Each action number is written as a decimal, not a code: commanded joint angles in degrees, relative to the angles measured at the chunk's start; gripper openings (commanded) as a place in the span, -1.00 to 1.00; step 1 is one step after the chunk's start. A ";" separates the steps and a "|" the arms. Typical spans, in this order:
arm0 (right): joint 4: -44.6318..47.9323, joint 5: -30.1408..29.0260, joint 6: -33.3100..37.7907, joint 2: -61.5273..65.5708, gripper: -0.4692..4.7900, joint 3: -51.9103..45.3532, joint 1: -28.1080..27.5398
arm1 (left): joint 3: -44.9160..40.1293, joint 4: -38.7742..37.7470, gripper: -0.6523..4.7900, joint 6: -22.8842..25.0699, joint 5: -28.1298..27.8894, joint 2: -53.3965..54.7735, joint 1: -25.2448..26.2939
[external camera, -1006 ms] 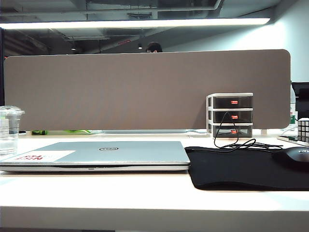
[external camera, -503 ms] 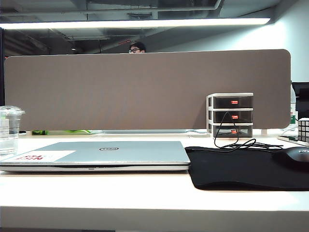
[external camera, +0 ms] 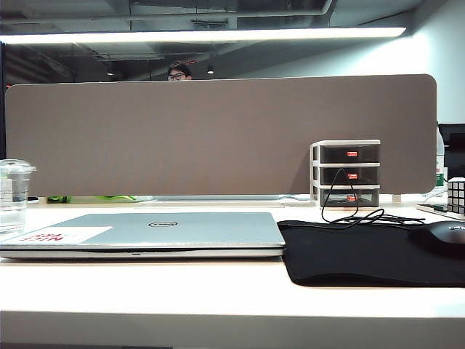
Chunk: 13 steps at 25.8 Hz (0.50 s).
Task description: Pick up the coffee cup and place it on the left side of the laptop.
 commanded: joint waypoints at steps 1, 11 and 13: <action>0.98 1.57 -1.62 -0.11 -0.83 -0.28 -0.02 | 0.11 -0.81 -0.78 3.04 -6.67 0.11 -2.43; 2.27 1.57 -1.62 -0.11 -0.83 -0.28 0.00 | 0.09 -5.75 -0.78 9.53 -22.05 0.11 -13.62; 3.23 1.73 -1.60 -0.11 -0.83 -0.28 -0.02 | 0.07 -5.60 -0.78 9.53 -23.58 0.11 -13.59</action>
